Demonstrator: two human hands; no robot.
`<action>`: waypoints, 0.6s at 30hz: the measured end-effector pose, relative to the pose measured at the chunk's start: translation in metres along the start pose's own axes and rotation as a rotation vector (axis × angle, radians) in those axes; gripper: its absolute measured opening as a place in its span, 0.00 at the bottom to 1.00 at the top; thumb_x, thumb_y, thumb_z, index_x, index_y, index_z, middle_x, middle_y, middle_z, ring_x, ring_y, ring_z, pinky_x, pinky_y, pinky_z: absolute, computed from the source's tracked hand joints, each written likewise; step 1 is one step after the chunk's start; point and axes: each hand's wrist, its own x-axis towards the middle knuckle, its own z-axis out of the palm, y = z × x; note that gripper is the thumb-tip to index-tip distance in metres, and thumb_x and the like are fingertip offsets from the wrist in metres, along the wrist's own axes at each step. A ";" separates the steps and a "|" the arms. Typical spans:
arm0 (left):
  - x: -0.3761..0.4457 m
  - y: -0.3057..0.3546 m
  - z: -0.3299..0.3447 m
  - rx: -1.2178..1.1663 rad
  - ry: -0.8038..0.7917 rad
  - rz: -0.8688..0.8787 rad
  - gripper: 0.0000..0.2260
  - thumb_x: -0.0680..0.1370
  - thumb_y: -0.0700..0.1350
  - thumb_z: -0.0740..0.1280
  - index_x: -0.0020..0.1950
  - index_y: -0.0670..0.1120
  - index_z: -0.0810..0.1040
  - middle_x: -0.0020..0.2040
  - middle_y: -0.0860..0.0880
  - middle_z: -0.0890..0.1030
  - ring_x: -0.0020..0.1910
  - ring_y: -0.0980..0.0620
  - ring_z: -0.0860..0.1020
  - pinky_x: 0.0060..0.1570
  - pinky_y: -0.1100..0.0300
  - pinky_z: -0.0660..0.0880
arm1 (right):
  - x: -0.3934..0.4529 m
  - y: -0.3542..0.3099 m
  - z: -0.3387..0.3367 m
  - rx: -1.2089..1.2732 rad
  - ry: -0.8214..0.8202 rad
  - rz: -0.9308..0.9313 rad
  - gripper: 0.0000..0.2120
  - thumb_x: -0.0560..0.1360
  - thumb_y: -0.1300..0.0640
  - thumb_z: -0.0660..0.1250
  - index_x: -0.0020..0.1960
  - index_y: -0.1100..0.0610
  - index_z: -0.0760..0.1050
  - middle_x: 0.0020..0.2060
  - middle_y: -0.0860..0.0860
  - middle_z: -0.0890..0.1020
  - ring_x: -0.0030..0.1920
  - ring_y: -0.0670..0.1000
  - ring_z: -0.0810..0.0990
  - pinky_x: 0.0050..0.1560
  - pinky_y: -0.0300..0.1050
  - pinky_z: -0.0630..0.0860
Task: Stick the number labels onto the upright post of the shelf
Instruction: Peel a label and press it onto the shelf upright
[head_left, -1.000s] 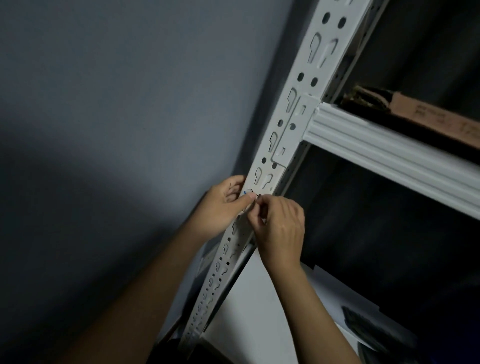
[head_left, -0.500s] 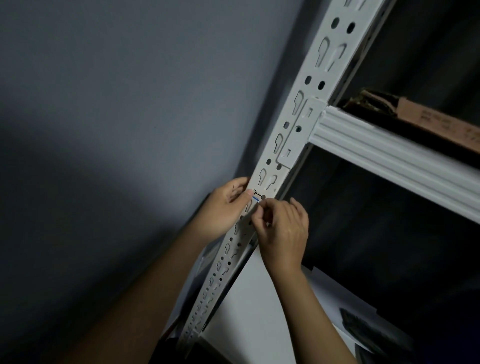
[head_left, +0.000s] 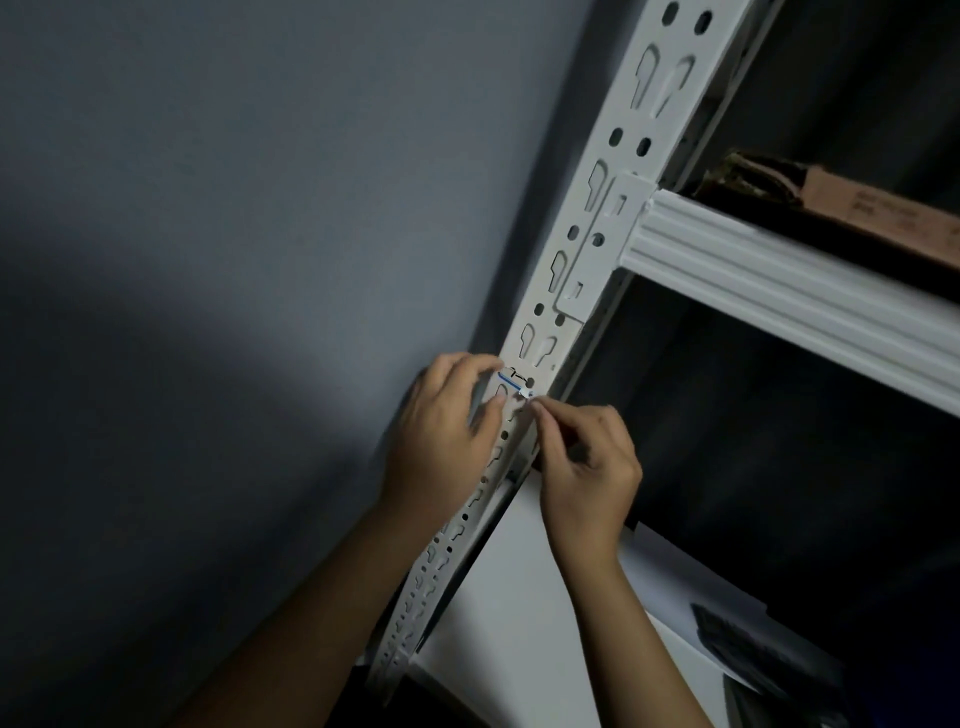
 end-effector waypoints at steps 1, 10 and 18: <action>-0.002 0.002 0.000 0.090 0.059 0.073 0.10 0.77 0.46 0.66 0.58 0.47 0.78 0.54 0.50 0.76 0.51 0.51 0.76 0.48 0.52 0.77 | -0.001 0.000 0.000 0.028 0.005 0.038 0.06 0.74 0.55 0.70 0.47 0.56 0.84 0.37 0.47 0.79 0.39 0.48 0.78 0.44 0.60 0.77; -0.001 0.003 0.010 0.298 0.144 0.296 0.07 0.75 0.45 0.70 0.51 0.44 0.82 0.48 0.47 0.79 0.45 0.48 0.76 0.37 0.55 0.75 | -0.001 -0.005 -0.003 0.149 -0.002 0.190 0.06 0.72 0.62 0.73 0.48 0.56 0.83 0.37 0.47 0.78 0.39 0.45 0.77 0.40 0.34 0.74; 0.001 0.004 0.013 0.309 0.143 0.398 0.06 0.76 0.43 0.68 0.48 0.44 0.83 0.47 0.49 0.81 0.47 0.50 0.75 0.40 0.55 0.74 | -0.001 -0.005 -0.002 0.193 0.002 0.244 0.04 0.72 0.62 0.73 0.46 0.57 0.84 0.37 0.47 0.78 0.38 0.41 0.76 0.39 0.29 0.72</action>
